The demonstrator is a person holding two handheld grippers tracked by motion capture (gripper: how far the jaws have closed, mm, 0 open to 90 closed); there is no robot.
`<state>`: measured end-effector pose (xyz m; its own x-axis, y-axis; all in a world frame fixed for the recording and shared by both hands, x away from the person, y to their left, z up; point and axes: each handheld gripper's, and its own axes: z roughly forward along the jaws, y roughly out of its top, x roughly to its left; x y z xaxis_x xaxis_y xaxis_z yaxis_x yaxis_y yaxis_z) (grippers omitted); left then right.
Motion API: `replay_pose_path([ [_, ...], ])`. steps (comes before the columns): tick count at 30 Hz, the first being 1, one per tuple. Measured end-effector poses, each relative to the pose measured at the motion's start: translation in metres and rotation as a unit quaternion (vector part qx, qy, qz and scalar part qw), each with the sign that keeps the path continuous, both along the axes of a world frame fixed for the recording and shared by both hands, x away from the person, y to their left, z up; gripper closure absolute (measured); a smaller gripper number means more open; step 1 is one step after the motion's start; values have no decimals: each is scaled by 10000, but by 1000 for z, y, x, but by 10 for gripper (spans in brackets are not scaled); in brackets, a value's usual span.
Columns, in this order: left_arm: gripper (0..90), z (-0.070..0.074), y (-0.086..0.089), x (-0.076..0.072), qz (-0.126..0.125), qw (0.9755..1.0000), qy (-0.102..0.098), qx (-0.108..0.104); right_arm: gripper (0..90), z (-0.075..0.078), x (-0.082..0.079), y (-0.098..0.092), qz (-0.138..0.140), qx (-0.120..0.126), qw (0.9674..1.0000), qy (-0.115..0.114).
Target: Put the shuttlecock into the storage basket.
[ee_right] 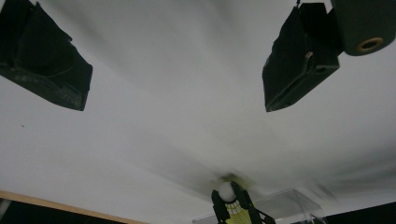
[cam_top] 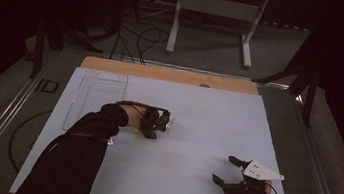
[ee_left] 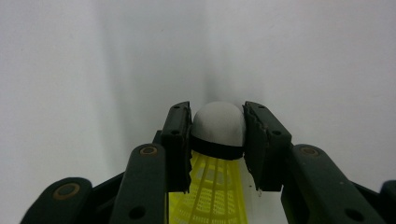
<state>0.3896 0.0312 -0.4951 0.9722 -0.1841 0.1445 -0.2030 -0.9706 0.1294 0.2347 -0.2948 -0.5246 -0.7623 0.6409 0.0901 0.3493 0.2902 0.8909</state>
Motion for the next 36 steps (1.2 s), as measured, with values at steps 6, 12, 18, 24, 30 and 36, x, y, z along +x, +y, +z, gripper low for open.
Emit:
replay_pose_path([
  [6, 647, 14, -3, -3, 9, 9999, 77, -118, 85, 0, 0, 0, -1, -8, 10000, 2],
  [12, 648, 34, -7, -6, 37, 9995, 148, -267, 85, 1, 0, 0, -5, -13, 10000, -5],
  [18, 648, 47, -11, -10, 74, 9992, 299, -251, 85, 1, 0, 0, -8, -17, 10000, -8],
  [24, 648, 56, -13, -11, 172, 9988, 435, -147, 85, 1, -1, 0, -15, -24, 10000, -16],
  [30, 648, 68, -15, -10, 326, 9975, 610, -107, 85, 1, -1, 0, -11, -23, 10000, -13],
  [36, 647, 76, -15, -7, 749, 9939, 805, -14, 85, 2, -1, 0, -25, -18, 10000, 22],
])
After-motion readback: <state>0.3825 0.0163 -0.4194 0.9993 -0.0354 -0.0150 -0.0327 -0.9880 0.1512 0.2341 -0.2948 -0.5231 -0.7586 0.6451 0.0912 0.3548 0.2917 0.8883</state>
